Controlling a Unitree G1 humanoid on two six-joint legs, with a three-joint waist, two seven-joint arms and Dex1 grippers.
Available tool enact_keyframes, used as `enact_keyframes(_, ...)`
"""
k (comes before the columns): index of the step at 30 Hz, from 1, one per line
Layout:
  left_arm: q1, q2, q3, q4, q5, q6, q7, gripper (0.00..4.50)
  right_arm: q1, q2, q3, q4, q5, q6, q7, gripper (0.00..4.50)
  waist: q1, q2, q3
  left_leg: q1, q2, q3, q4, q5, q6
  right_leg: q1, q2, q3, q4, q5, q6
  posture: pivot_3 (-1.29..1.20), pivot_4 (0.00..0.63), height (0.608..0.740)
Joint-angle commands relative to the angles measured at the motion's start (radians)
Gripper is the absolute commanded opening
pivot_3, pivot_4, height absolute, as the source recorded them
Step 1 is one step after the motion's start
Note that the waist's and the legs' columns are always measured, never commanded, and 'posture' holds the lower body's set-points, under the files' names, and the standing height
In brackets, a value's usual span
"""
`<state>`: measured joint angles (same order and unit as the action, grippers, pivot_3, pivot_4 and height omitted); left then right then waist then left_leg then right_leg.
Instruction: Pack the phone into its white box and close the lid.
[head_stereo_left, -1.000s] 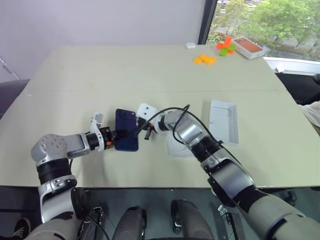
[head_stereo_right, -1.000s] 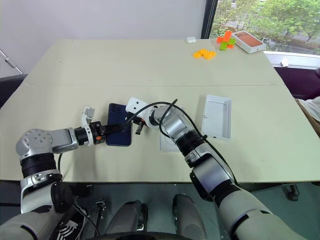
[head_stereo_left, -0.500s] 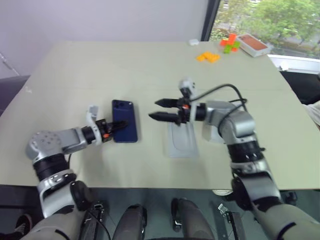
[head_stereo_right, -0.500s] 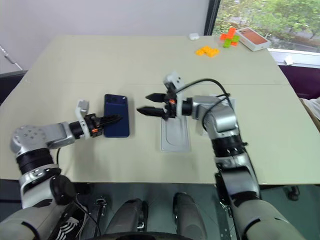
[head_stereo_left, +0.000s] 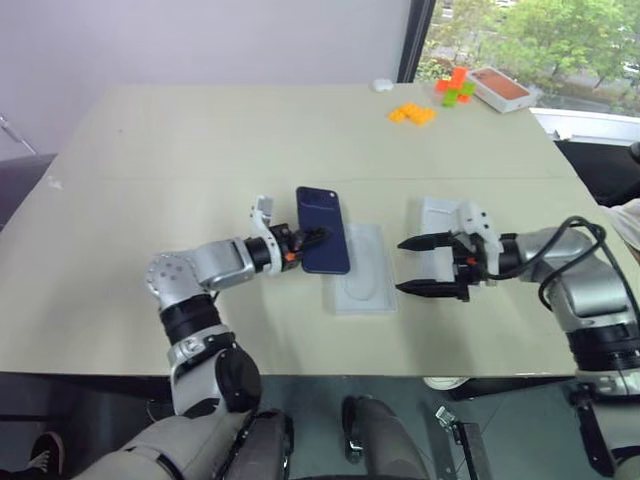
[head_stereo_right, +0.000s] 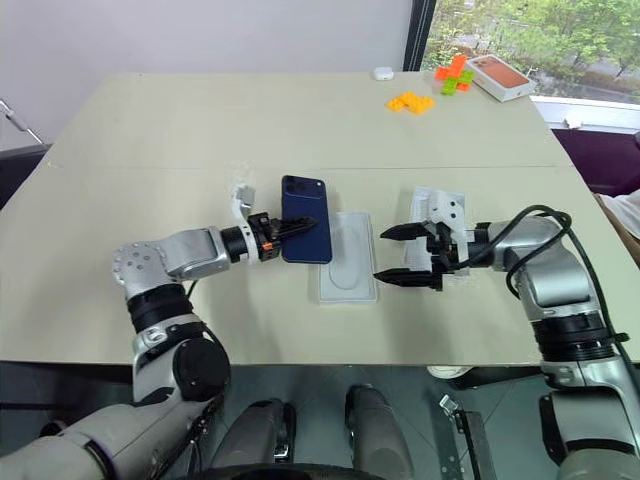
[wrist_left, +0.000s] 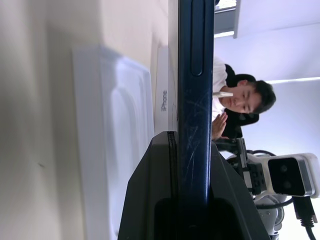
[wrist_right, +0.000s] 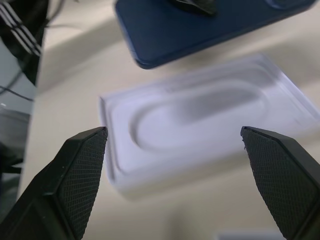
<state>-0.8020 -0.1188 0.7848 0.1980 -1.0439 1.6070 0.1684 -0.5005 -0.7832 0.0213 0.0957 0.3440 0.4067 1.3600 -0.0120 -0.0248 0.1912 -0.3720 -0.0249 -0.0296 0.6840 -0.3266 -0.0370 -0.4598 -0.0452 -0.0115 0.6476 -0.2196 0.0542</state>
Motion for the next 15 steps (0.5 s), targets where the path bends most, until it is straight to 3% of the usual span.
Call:
enact_keyframes(1, -0.016, -0.047, -0.009, -0.069, -0.088, 0.007, 0.074, 0.0, 0.006, -0.011, -0.024, 0.007, -0.005, -0.042, -0.022, 4.46, 0.001, 0.0, 0.0, 0.0, 0.0, 0.0, 0.0, 0.0, -0.001, 0.0, 0.0, 0.0, 0.0, 0.0, 0.0, 0.0, 0.15, 0.74)
enact_keyframes(6, -0.006, -0.112, -0.029, -0.044, -0.131, 0.007, 0.169, 0.0, 0.006, -0.007, -0.006, 0.008, -0.008, -0.043, -0.04, 4.46, 0.003, 0.0, 0.0, 0.0, 0.0, 0.0, 0.0, 0.002, -0.003, 0.0, 0.001, 0.0, 0.001, 0.0, -0.001, 0.0, 0.15, 0.74)
enact_keyframes(15, 0.035, -0.082, -0.136, -0.014, -0.207, 0.007, 0.189, 0.0, -0.012, 0.01, 0.009, 0.019, -0.013, -0.04, -0.069, 4.46, 0.004, 0.0, 0.0, 0.0, 0.0, -0.001, 0.001, 0.002, -0.003, 0.0, 0.001, 0.0, 0.001, 0.0, -0.001, 0.0, 0.15, 0.74)
